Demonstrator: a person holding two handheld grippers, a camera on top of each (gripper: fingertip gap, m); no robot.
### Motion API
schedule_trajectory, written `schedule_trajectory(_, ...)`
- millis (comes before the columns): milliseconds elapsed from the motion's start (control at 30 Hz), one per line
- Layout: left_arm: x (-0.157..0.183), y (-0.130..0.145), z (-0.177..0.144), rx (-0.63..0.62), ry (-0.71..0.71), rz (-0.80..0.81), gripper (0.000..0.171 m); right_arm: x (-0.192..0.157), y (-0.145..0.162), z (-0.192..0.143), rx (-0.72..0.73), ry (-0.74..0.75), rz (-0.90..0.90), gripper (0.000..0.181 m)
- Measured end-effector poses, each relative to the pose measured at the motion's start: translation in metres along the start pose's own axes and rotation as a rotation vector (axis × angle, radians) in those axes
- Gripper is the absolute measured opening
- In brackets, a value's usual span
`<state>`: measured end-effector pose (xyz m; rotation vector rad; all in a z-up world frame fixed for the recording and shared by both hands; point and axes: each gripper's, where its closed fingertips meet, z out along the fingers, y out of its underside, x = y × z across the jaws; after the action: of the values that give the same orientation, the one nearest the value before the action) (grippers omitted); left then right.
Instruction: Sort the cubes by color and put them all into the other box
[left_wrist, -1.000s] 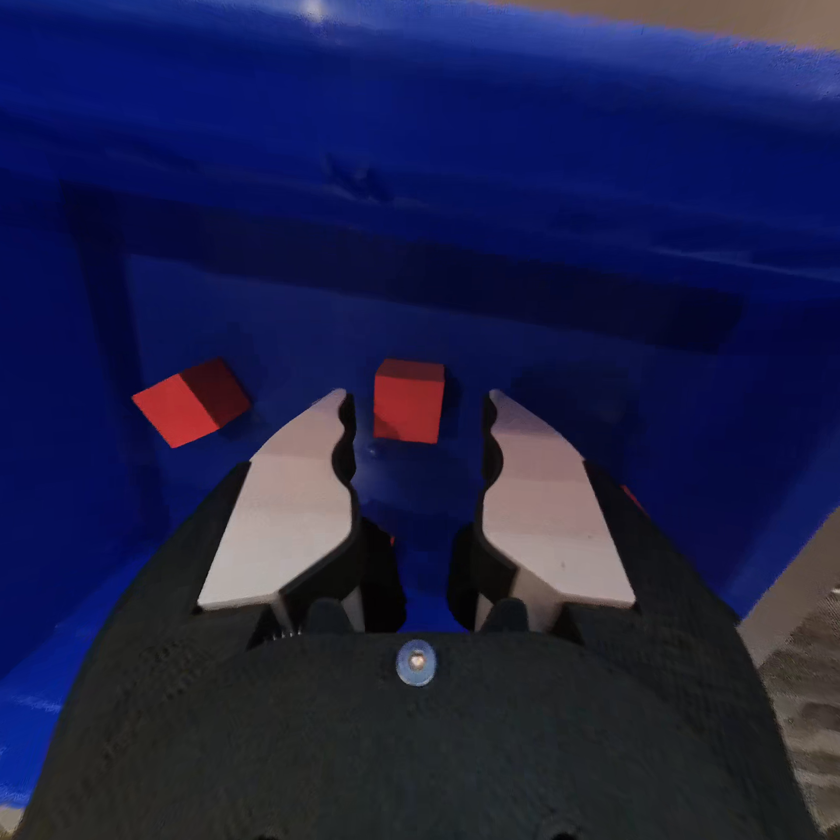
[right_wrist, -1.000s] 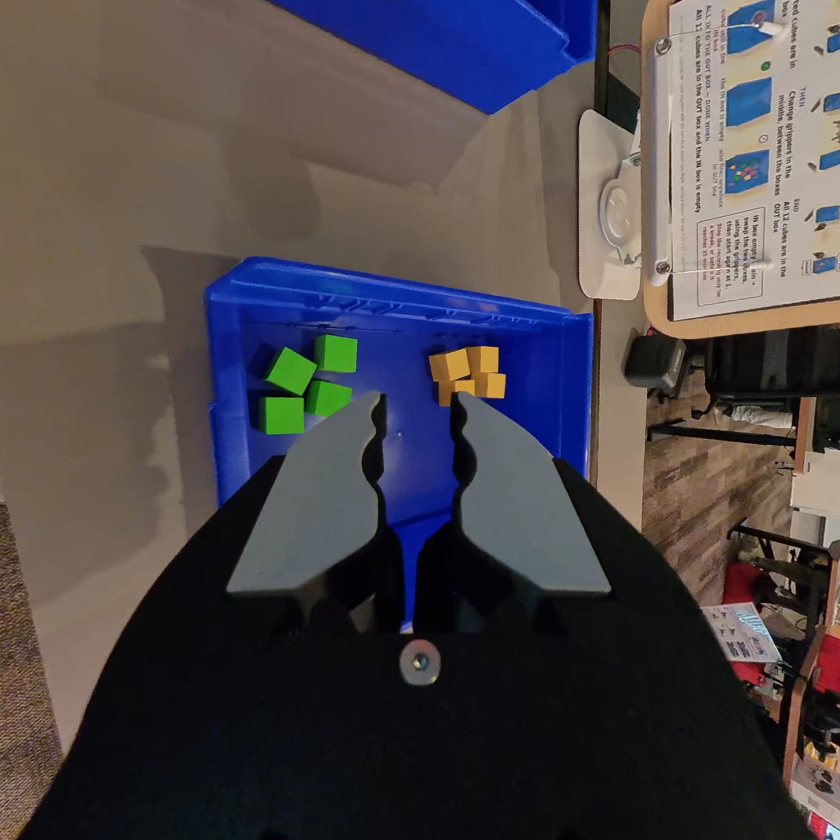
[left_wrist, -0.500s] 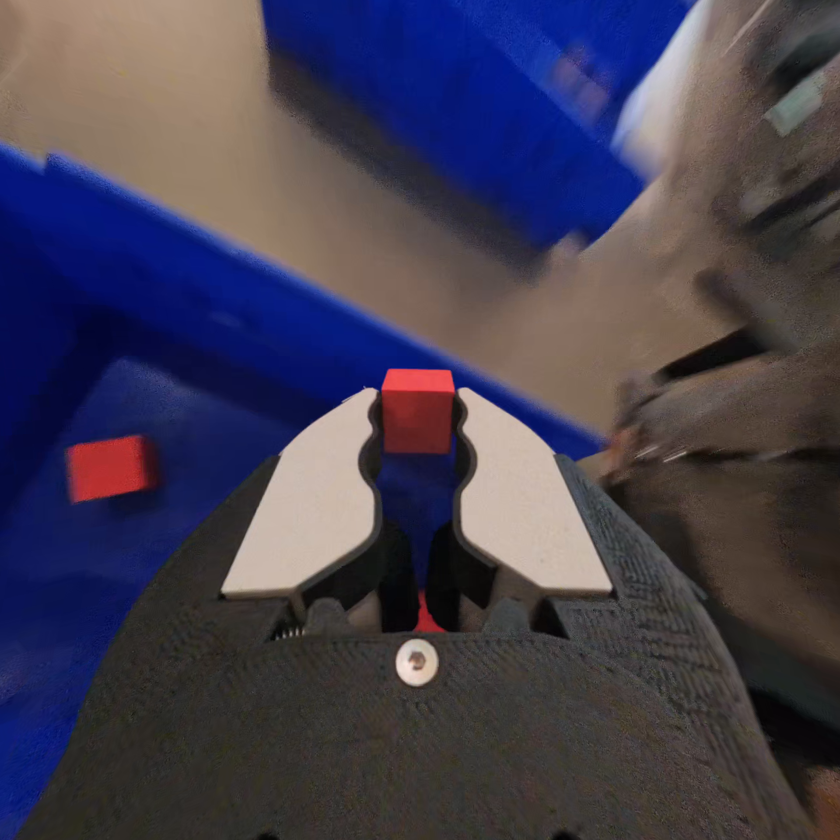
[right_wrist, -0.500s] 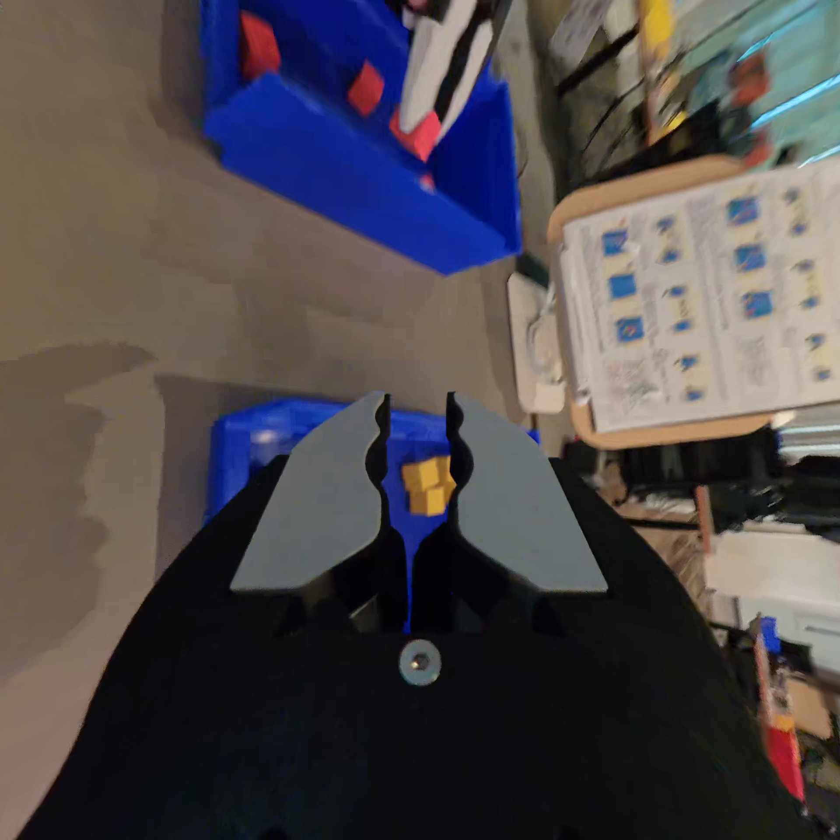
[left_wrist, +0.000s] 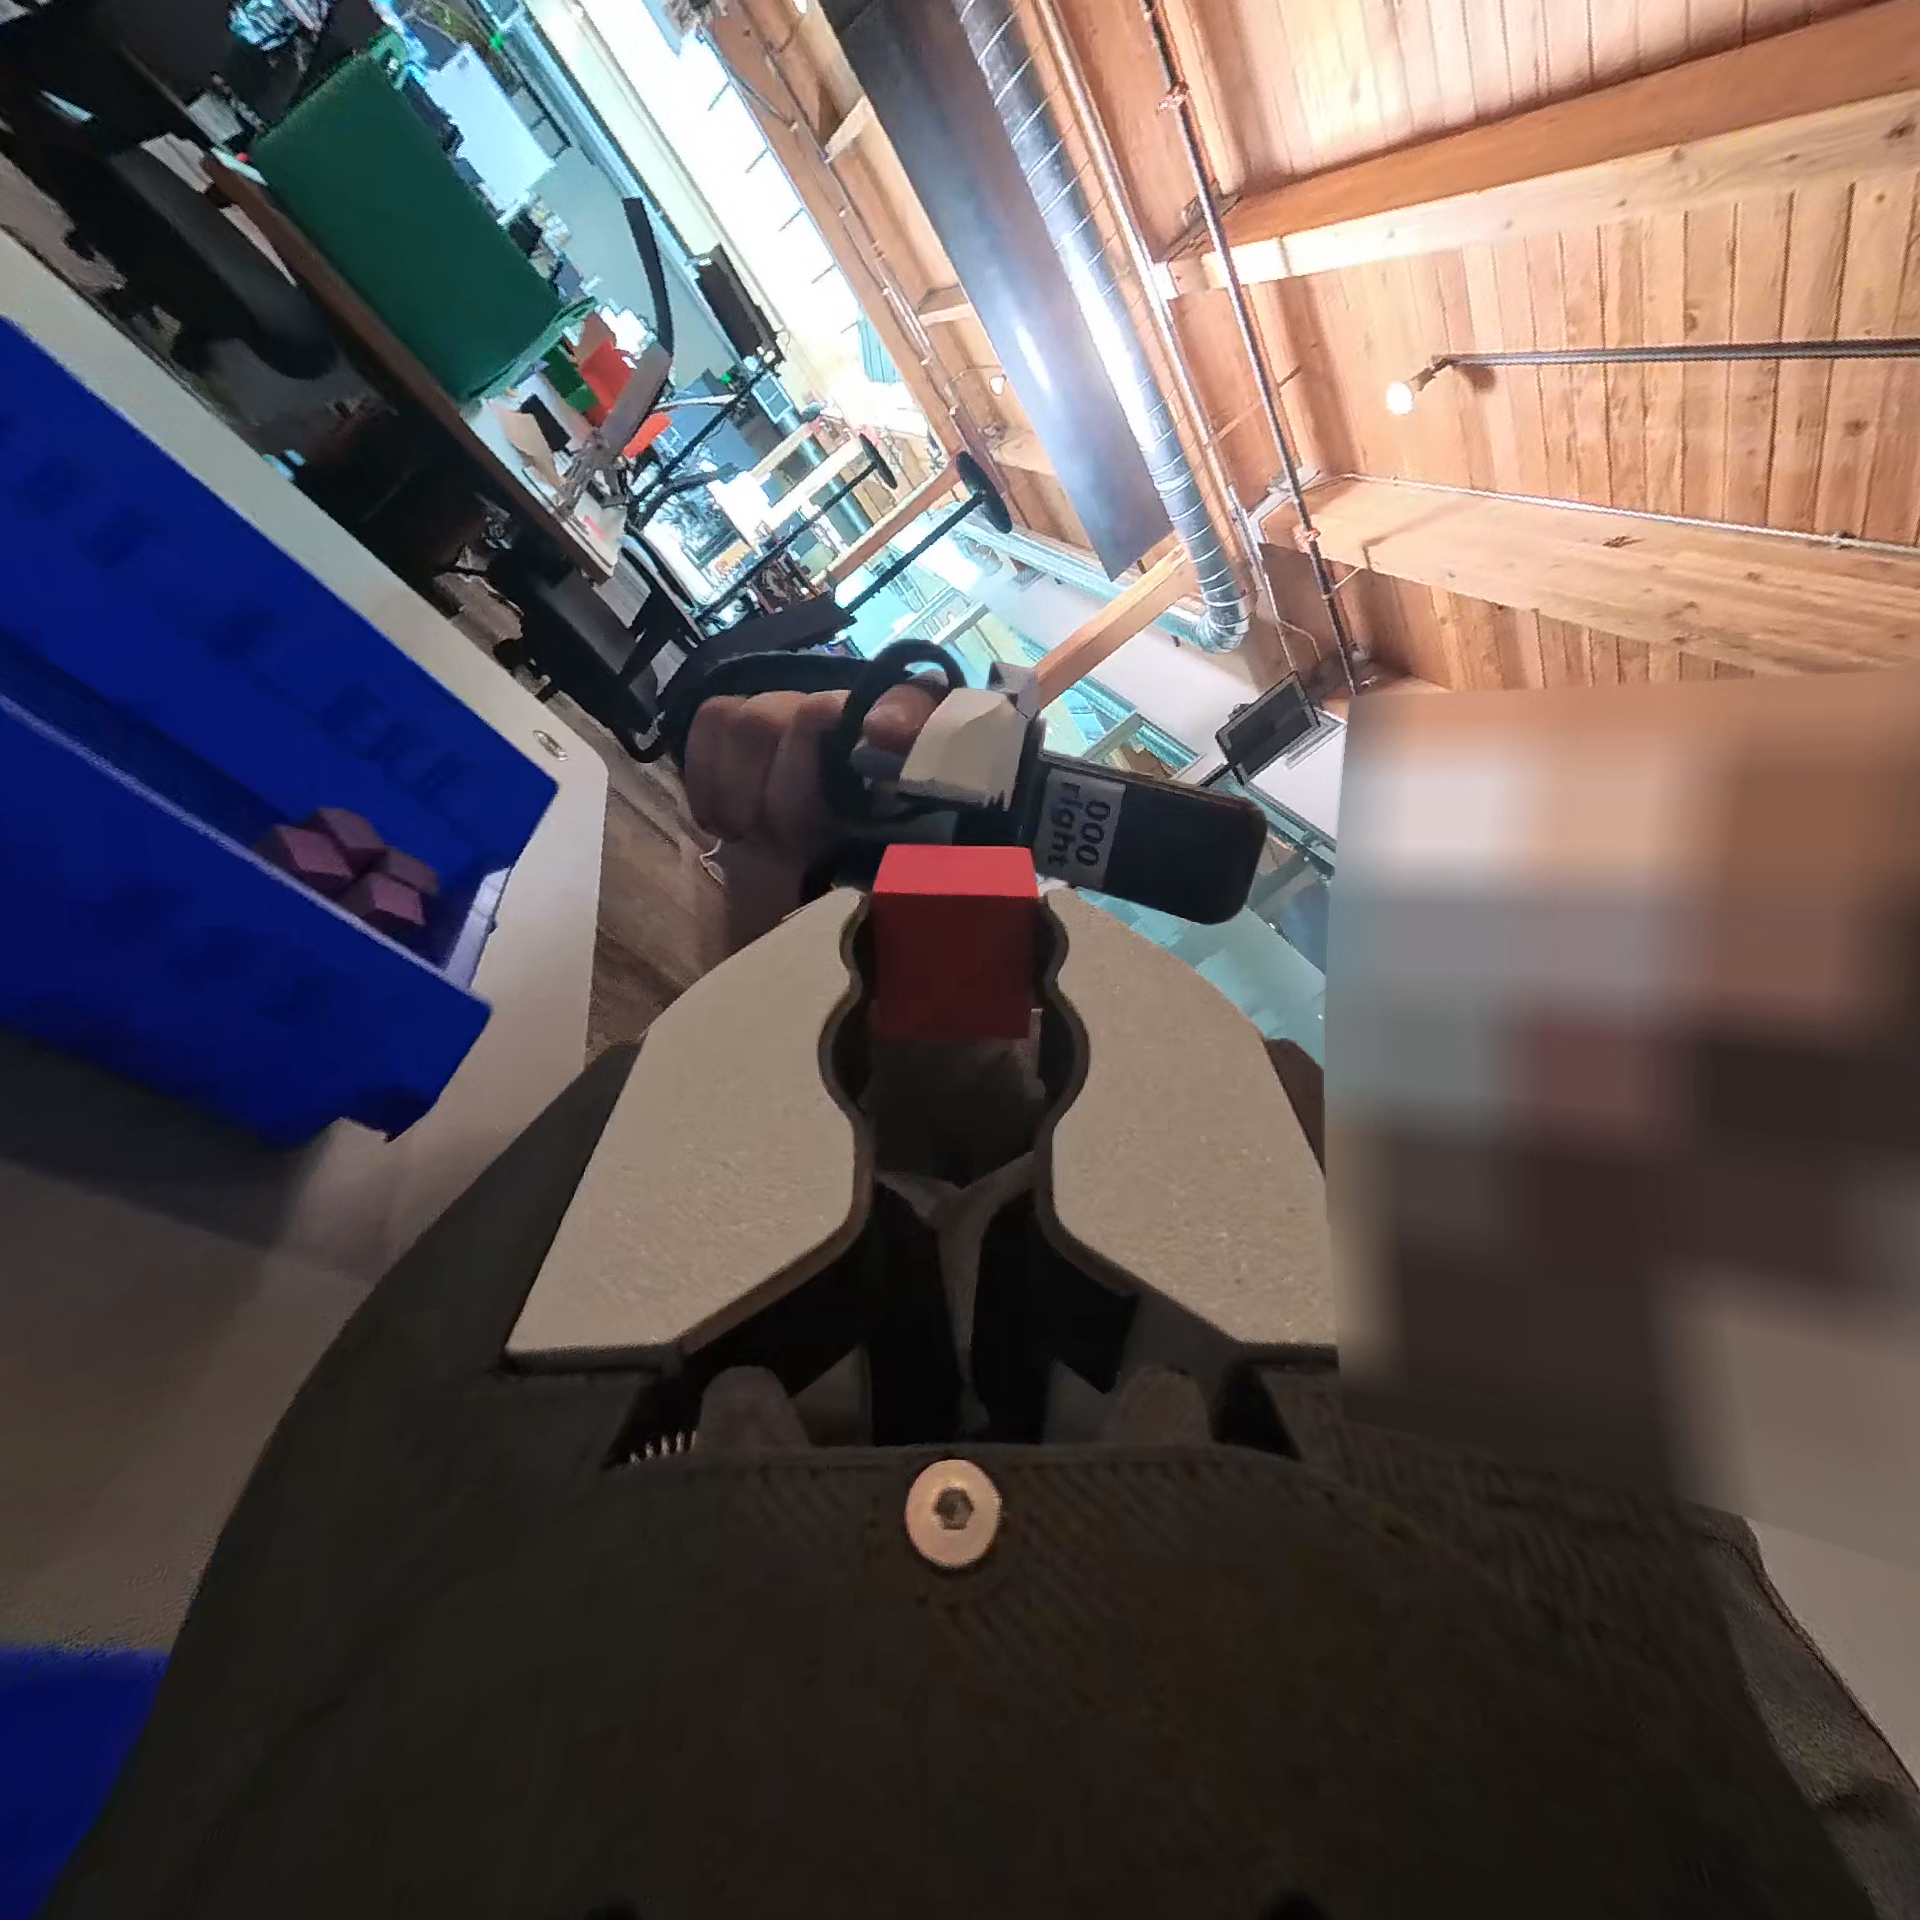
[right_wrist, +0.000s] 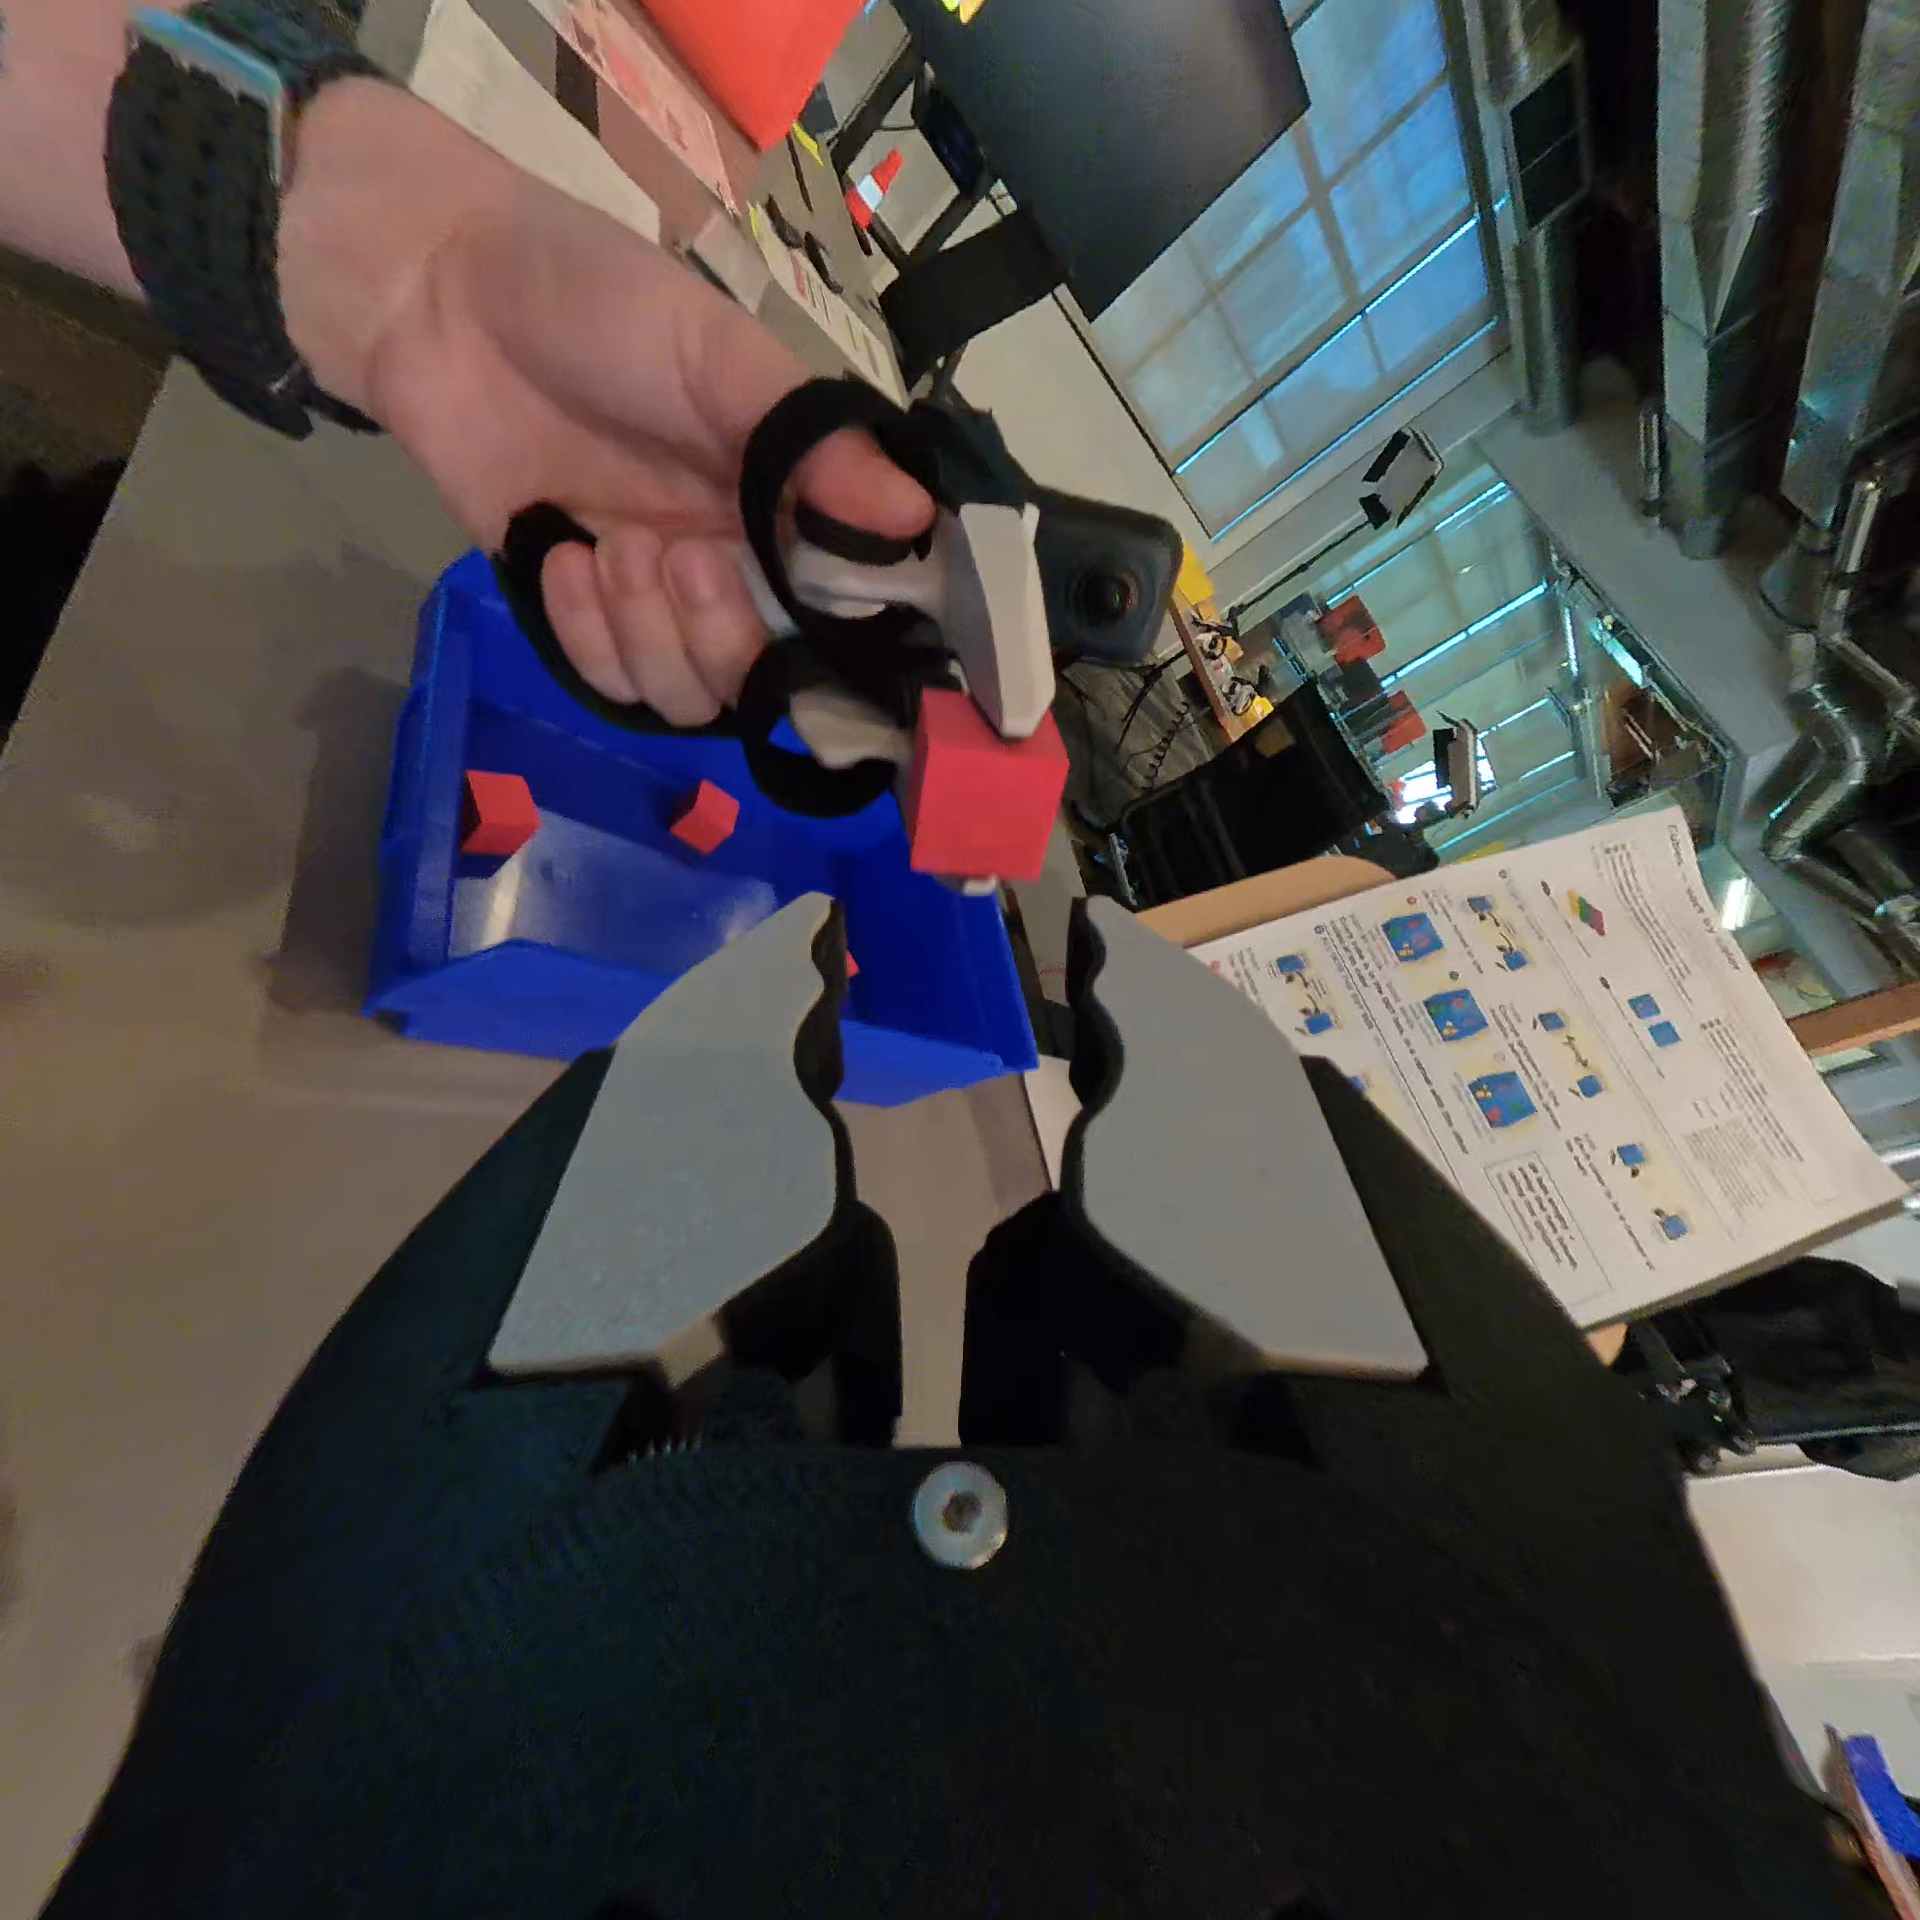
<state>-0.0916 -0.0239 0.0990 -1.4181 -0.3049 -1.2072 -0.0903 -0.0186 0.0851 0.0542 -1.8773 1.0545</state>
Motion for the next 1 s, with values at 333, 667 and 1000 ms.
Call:
schedule_trajectory(333,0.007,0.013,0.026,-0.048,0.053,0.012,0.029,-0.001,-0.014,0.000,0.028,-0.056,0.040,0.028)
schedule_trajectory(667,0.019,0.002,-0.008,0.001,-0.100,0.258,0.049,0.044,0.097,-0.048,-0.408,-0.150,0.018,0.028)
schedule_trajectory(1000,-0.004,0.014,-0.064,-0.051,-0.565,0.503,0.026,0.053,0.342,-0.108,-1.134,-0.509,0.069,0.028)
